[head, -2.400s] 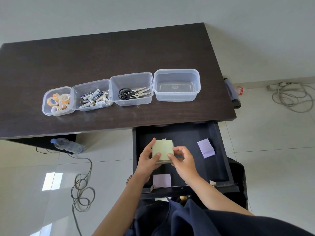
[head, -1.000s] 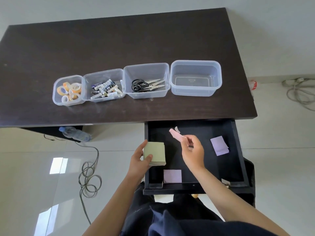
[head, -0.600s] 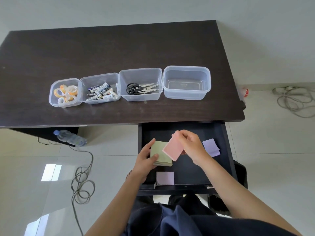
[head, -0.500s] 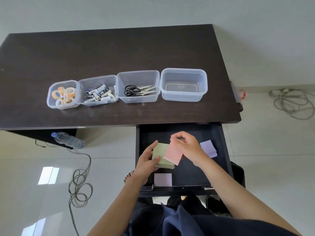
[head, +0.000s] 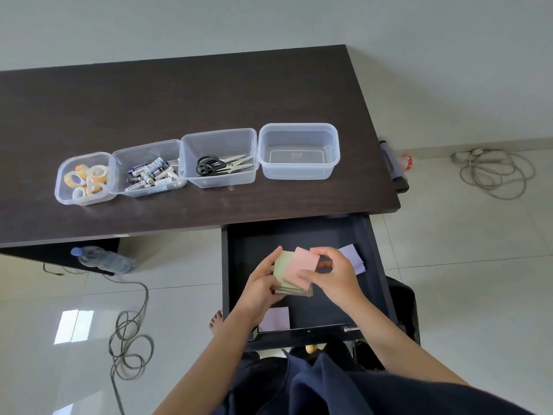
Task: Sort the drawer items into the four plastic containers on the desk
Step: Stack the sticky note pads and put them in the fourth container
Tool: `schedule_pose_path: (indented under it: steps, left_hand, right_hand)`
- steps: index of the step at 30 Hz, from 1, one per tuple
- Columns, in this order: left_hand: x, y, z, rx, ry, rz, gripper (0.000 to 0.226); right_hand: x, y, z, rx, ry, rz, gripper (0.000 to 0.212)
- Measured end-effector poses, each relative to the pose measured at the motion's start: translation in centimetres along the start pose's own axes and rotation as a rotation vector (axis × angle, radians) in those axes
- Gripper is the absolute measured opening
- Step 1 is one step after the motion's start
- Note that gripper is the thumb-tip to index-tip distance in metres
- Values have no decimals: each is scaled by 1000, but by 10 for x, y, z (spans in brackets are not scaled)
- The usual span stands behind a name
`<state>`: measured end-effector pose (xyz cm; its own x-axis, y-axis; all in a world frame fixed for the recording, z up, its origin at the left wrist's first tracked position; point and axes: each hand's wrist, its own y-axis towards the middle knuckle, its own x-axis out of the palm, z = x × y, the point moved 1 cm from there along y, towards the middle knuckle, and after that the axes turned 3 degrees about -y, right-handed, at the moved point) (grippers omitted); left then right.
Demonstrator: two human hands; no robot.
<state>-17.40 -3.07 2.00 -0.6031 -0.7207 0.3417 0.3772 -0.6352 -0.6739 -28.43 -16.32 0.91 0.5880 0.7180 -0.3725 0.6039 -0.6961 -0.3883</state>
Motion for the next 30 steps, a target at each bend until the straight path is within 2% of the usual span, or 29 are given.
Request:
schedule_pose_path:
  steps: [10,15,17,21,27,30]
  left_hand:
    - [0,-4,6,-36,-61,-87,67]
    - [0,-10,8,-34,43,-52,44]
    - [0,-10,8,-21,137,-22,38]
    - [-5,-9,5,13,280,3,46]
    - [-10,-14,-2,26,294,19,46]
    - [-11,-16,-5,25,305,38,46]
  right_hand:
    - [13,-5,9,30,168,-162,38]
    - [20,-8,6,27,152,-180,38]
    - [24,-10,6,23,120,-178,39]
    - [29,-13,11,8,82,-159,43]
    - [36,-19,16,-3,54,-159,45]
    - [39,-21,17,19,58,-159,59]
